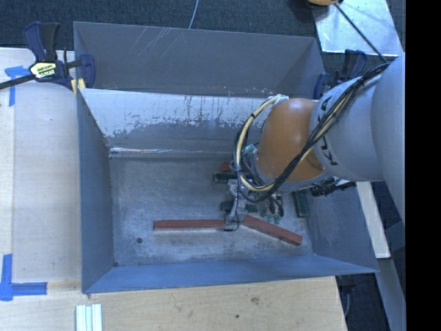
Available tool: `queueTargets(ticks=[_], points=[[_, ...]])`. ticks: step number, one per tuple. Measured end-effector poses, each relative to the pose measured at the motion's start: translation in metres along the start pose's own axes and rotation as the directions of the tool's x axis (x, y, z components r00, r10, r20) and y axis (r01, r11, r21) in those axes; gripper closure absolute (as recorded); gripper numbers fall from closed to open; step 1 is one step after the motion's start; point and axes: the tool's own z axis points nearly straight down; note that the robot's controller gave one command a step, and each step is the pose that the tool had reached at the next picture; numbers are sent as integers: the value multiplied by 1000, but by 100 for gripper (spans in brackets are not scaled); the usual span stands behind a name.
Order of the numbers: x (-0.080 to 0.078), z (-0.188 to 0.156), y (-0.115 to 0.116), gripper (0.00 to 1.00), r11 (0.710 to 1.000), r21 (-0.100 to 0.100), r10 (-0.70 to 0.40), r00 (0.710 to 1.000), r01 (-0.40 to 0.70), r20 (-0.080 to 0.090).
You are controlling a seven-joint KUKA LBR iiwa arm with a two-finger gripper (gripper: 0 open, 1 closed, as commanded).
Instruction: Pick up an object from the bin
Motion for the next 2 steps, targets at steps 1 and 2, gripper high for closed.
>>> queueTargets(ticks=[1, 2], points=[[13, -70, -4, 100, 926, -2, -377, 926, 377, -12], [53, -137, -8, 100, 833, -2, -553, 833, 553, -6]])
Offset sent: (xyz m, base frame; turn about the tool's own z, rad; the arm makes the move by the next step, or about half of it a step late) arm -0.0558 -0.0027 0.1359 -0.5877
